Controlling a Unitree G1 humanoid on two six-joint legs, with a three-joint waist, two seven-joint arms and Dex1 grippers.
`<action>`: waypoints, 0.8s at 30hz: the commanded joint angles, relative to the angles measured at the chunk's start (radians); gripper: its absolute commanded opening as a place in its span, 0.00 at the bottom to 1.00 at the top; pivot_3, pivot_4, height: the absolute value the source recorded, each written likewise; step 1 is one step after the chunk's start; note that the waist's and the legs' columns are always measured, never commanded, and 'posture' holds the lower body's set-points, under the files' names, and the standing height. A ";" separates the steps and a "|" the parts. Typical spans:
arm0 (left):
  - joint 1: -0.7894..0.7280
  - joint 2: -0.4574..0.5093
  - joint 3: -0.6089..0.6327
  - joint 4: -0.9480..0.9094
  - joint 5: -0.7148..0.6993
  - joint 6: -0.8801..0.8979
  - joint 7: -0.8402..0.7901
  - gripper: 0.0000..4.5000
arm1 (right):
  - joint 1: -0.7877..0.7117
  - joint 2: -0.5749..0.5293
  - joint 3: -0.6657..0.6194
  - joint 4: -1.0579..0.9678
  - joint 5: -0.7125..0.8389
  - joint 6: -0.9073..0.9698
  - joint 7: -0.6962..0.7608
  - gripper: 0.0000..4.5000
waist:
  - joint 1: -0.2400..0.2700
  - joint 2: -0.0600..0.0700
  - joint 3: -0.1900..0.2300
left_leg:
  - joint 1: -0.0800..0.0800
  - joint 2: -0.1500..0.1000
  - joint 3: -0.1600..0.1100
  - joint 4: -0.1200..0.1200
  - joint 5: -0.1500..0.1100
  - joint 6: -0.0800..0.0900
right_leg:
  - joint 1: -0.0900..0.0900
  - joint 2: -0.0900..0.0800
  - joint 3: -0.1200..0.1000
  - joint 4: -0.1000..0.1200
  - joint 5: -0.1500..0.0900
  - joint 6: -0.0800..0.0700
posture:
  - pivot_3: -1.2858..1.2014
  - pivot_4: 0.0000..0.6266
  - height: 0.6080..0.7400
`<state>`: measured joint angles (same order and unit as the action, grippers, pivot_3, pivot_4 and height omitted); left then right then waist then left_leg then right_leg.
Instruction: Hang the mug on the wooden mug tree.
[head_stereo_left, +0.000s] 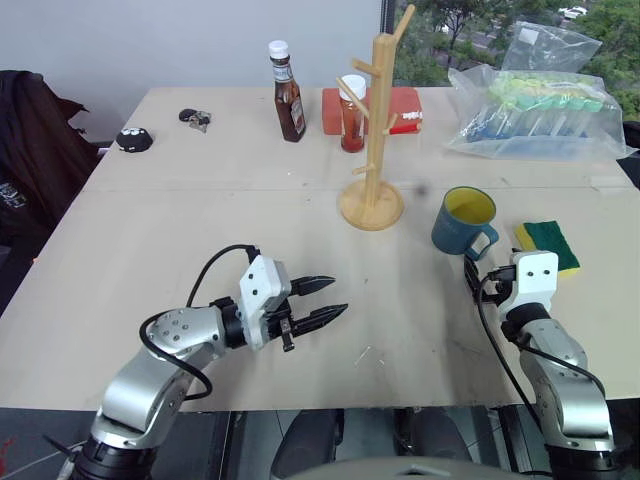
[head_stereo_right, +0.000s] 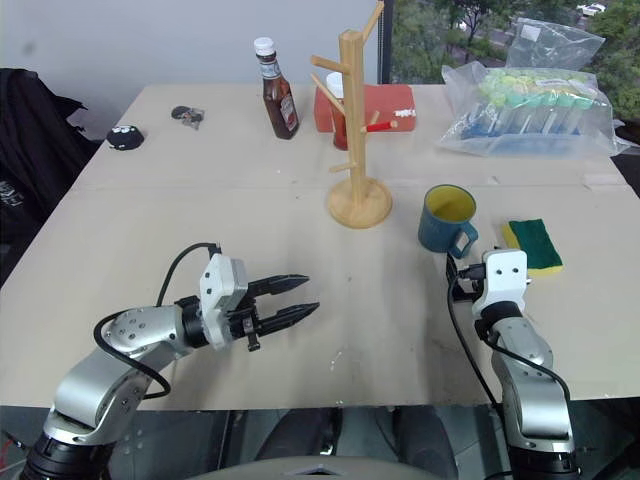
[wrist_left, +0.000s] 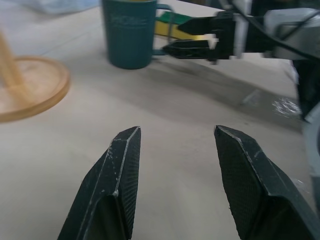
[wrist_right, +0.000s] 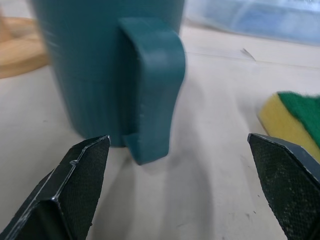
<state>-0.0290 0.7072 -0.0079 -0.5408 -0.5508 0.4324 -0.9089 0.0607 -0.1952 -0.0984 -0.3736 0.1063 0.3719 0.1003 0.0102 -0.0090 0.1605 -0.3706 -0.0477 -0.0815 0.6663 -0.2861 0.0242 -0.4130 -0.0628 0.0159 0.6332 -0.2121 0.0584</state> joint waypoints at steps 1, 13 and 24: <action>-0.046 0.021 0.020 -0.035 -0.022 0.009 -0.017 0.52 | -0.029 0.011 -0.015 -0.027 -0.019 0.004 -0.039 1.00 | -0.002 0.000 0.000 | 0.000 0.000 0.000 0.000 0.000 0.000 | 0.000 0.000 0.000 0.000 0.000 0.000 | 0.52 0.24 1.00; -0.092 0.018 -0.004 -0.047 0.025 -0.007 -0.008 0.54 | -0.099 0.024 -0.013 0.057 -0.050 -0.038 -0.054 0.38 | -0.025 0.000 0.000 | 0.000 0.000 0.000 0.000 0.000 0.000 | 0.000 0.001 0.000 0.000 0.001 0.001 | 0.52 0.24 1.00; -0.089 -0.046 0.020 -0.026 0.046 -0.042 0.068 0.54 | -0.176 0.001 -0.003 0.162 -0.028 -0.103 0.027 0.01 | -0.024 0.000 0.000 | 0.000 0.000 0.000 0.000 0.000 0.000 | 0.000 0.001 0.001 0.000 0.001 0.001 | 0.52 0.24 1.00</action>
<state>-0.1141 0.6758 -0.0089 -0.5452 -0.5088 0.4133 -0.8649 -0.0948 -0.1740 -0.0954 -0.2027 0.0720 0.3032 0.1079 -0.0142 -0.0086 0.1608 -0.3703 -0.0476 -0.0809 0.6662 -0.2860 0.0244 -0.4130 -0.0622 0.0169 0.6332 -0.2114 0.0593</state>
